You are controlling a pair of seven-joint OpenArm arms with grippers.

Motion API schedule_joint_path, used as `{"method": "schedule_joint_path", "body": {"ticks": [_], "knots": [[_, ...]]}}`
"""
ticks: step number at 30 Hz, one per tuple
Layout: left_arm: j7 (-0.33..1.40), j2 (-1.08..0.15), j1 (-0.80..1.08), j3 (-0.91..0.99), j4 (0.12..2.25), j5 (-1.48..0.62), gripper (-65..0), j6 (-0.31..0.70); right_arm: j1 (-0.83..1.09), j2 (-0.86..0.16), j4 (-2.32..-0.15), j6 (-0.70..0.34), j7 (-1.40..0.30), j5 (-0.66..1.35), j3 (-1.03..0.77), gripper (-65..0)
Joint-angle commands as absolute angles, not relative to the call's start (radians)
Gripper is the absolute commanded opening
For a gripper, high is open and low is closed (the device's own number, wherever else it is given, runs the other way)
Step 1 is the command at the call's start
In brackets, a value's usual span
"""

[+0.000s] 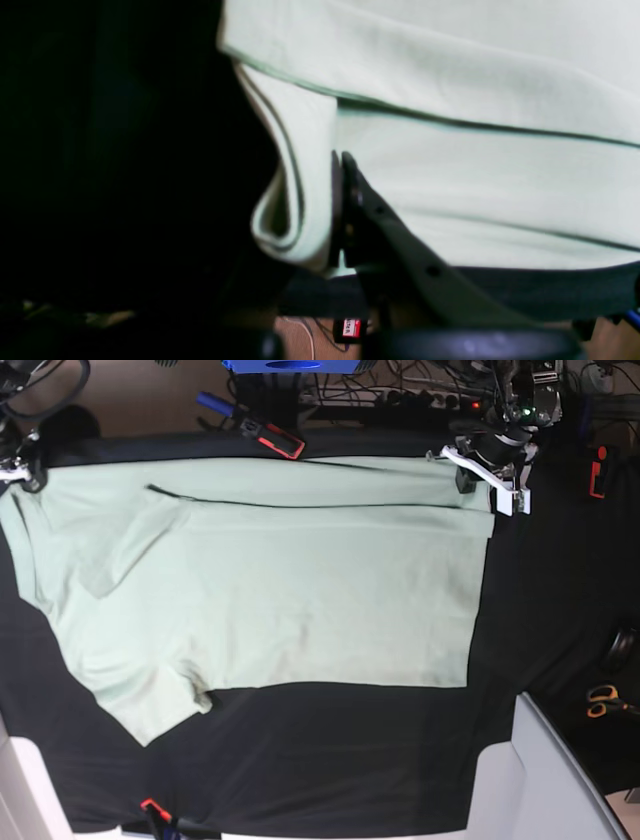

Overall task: Fold the T-shirt properly
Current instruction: 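Pull the folded edge back toward the arms with both grippers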

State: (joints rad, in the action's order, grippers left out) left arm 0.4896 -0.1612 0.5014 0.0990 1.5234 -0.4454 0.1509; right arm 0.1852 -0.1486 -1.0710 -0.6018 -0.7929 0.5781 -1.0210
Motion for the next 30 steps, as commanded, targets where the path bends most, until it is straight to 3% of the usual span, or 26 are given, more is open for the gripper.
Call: {"method": "schedule_joint_path", "body": {"ticks": [1, 11, 28, 30], "knots": [[0.472, -0.179, 0.513, 0.108, 1.543, -0.432, -65.0, 0.131, 0.186, -0.177, -1.090, -0.596, -0.757, 0.596, -1.029, -64.9], [0.472, -0.162, 0.582, 0.225, 1.572, -0.432, -65.0, 0.131, 0.193, -0.177, -1.090, -0.596, -0.757, 0.596, -1.027, -64.9], [0.472, -0.105, 0.570, 0.229, 1.567, -0.432, -65.0, 0.131, 0.189, -0.157, -1.090, -0.596, -0.757, 0.599, -1.029, -64.1], [0.472, -0.093, 0.570, 0.231, 1.570, -0.432, -61.3, 0.128, 0.188, -0.156, -1.090, -0.596, -0.759, 0.599, -1.029, -62.7]]}}
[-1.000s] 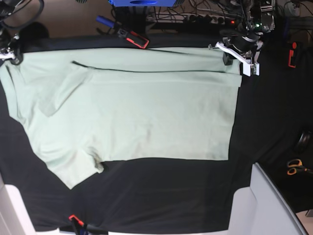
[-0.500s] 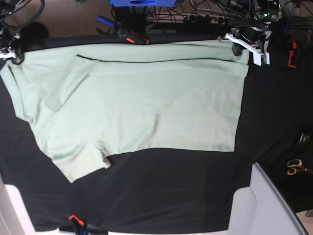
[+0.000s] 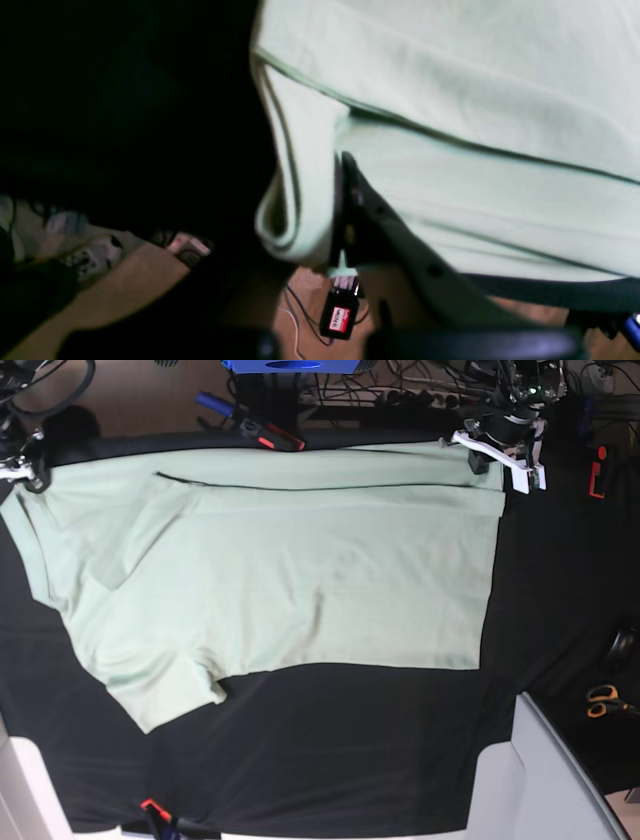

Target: Fold the T-shirt properly

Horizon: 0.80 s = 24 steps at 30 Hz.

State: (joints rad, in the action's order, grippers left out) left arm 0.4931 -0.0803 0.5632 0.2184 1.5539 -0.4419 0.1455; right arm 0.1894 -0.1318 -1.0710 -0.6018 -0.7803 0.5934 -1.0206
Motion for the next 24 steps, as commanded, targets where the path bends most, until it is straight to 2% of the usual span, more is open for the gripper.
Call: {"method": "schedule_joint_path", "body": {"ticks": [1, 3, 5, 9, 15, 20, 24], "knots": [[0.475, -0.087, 0.572, 0.245, 1.570, -0.432, -56.8, 0.127, 0.188, -0.154, -1.090, -0.596, -0.768, 0.599, -1.033, -60.8], [0.478, -0.059, 0.572, 0.294, 1.572, -0.423, -45.0, 0.127, 0.186, -0.153, -1.090, -0.596, -0.797, 0.601, -1.038, -55.6], [0.478, -0.053, 0.578, 0.344, 1.572, -0.423, -36.6, 0.127, 0.185, -0.143, -1.101, -0.596, -0.812, 0.601, -1.040, -49.6], [0.479, -0.056, 0.593, 0.430, 1.572, -0.423, -29.6, 0.127, 0.193, -0.119, -1.159, -0.595, -0.834, 0.601, -1.041, -40.6], [0.479, -0.056, 0.601, 0.618, 1.573, -0.423, -27.0, 0.127, 0.208, -0.090, -1.320, -0.590, -0.938, 0.596, -1.156, -31.5], [0.479, -0.058, 0.601, 0.697, 1.624, -0.427, -27.0, 0.127, 0.219, -0.093, -1.419, -0.588, -0.998, 0.595, -1.231, -30.9], [0.479, -0.058, 0.591, 0.696, 1.725, -0.423, -27.0, 0.127, 0.196, -0.173, -1.435, -0.588, -0.993, 0.595, -1.170, -30.9]]}}
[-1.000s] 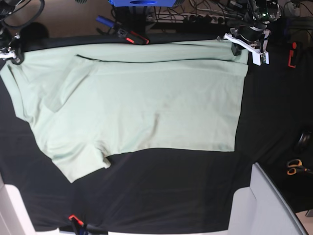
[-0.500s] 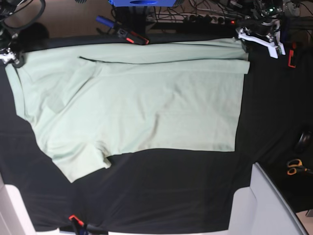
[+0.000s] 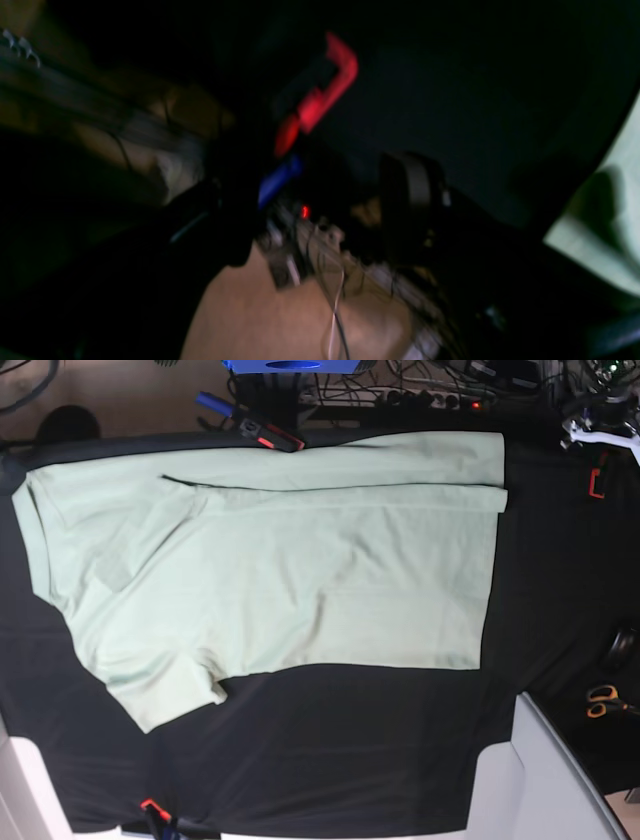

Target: Fold the T-shirt properly

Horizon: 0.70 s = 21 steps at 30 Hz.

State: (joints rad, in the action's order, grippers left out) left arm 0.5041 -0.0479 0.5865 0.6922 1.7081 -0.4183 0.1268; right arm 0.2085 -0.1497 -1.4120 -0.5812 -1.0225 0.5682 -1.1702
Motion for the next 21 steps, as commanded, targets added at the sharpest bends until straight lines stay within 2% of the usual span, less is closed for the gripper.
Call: {"method": "schedule_joint_path", "body": {"ticks": [1, 4, 7, 12, 14, 18, 21], "knots": [[0.479, -0.058, 0.581, 0.680, 1.747, -0.423, -27.0, 0.127, 0.180, -0.206, -1.431, -0.588, -0.993, 0.593, -1.127, -30.9], [0.483, -0.091, 0.536, 0.587, 1.771, -0.421, -27.4, 0.127, 0.124, -0.294, -1.377, -0.588, -0.992, 0.593, -0.975, -30.9], [0.565, -0.142, 0.492, 0.483, 1.774, -0.421, -27.7, 0.127, 0.048, -0.354, -1.296, -0.588, -0.992, 0.593, -0.872, -30.9], [0.707, -0.165, 0.400, 0.403, 1.781, -0.421, -29.4, 0.127, -0.025, -0.366, -1.221, -0.588, -0.993, 0.595, -0.779, -31.0], [0.707, -0.163, 0.386, 0.398, 1.781, -0.421, -37.6, 0.127, -0.025, -0.341, -1.241, -0.588, -1.000, 0.595, -0.750, -31.2], [0.708, -0.162, 0.377, 0.400, 1.782, -0.421, -64.3, 0.127, 0.041, -0.260, -1.395, -0.588, -1.049, 0.599, -0.745, -33.5], [0.704, -0.163, 0.386, 0.406, 1.779, -0.421, -65.0, 0.127, 0.137, -0.139, -1.607, -0.588, -1.069, 0.596, -0.737, -47.0]]}}
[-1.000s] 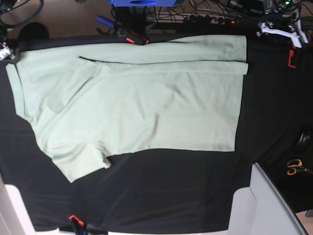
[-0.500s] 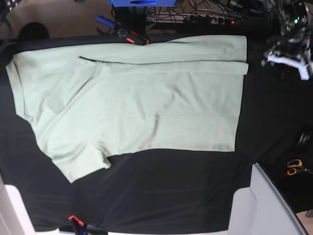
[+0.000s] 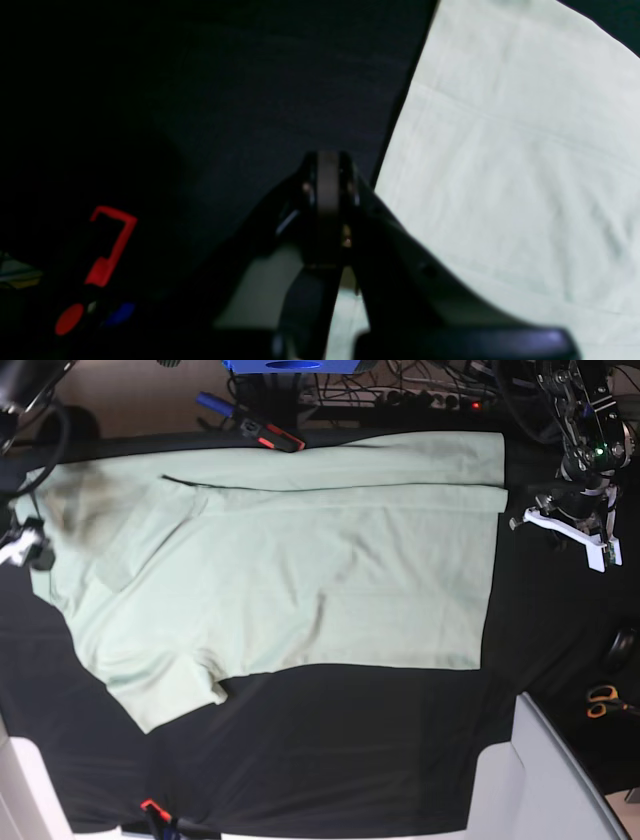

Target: Fold the T-shirt properly

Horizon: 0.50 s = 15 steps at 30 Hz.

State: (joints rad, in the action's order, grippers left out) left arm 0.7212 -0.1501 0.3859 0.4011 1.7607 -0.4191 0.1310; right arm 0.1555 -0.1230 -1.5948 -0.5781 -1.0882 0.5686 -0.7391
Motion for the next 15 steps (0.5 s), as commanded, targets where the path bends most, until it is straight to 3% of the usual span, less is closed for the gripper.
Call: {"method": "schedule_joint_path", "body": {"ticks": [1, 4, 7, 9, 13, 15], "knots": [[0.704, -0.165, 0.392, 0.407, 1.778, -0.421, -65.0, 0.127, 0.168, -0.097, -1.658, -0.588, -1.076, 0.596, -0.739, -51.8], [0.702, -0.163, 0.417, 0.443, 1.781, -0.421, -65.0, 0.127, 0.219, -0.015, -1.693, -0.588, -1.121, 0.595, -0.745, -60.8], [0.702, -0.162, 0.423, 0.498, 1.779, -0.421, -65.0, 0.127, 0.259, 0.036, -1.679, -0.588, -1.136, 0.595, -0.739, -59.8], [0.702, -0.162, 0.424, 0.529, 1.779, -0.421, -65.0, 0.127, 0.275, 0.059, -1.678, -0.588, -1.138, 0.595, -0.736, -54.8], [0.702, -0.163, 0.424, 0.593, 1.773, -0.421, -65.0, 0.127, 0.300, 0.085, -1.681, -0.588, -1.170, 0.595, -0.736, -31.2], [0.702, -0.163, 0.424, 0.613, 1.773, -0.421, -65.0, 0.128, 0.308, 0.087, -1.673, -0.588, -1.175, 0.599, -0.736, -28.6]]}}
